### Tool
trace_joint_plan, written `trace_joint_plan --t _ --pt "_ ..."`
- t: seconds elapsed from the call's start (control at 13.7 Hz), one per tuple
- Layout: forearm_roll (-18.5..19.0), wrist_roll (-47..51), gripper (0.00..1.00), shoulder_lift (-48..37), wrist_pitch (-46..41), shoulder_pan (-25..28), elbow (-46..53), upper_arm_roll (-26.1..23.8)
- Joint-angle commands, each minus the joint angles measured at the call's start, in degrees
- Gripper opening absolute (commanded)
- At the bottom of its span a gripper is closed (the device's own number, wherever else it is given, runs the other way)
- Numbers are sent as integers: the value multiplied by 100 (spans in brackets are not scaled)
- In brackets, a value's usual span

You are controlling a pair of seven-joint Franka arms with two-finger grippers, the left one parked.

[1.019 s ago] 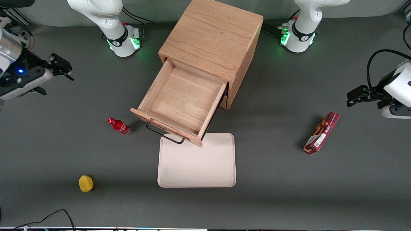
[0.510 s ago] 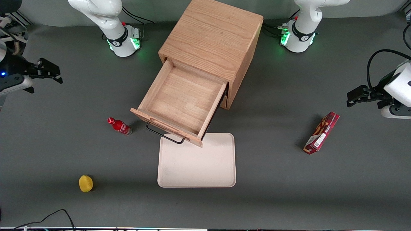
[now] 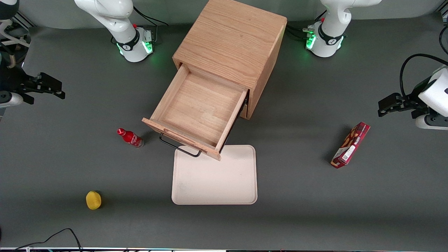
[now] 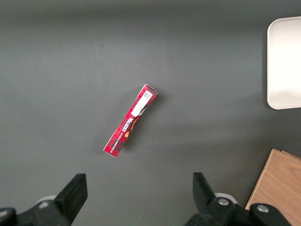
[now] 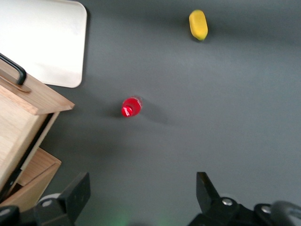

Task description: Open upper drawer

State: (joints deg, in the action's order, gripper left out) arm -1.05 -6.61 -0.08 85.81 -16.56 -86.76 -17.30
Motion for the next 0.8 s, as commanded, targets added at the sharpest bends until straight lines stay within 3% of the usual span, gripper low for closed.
trace_joint_plan --t 0.0,0.22,0.44,0.73 --pt "-308 185 100 -71 129 -41 90 34" --pt "-256 274 100 34 234 169 151 129" --pt "-273 213 100 -9 226 1582 160 1655" --pt "-264 212 100 -45 217 2007 151 2090"
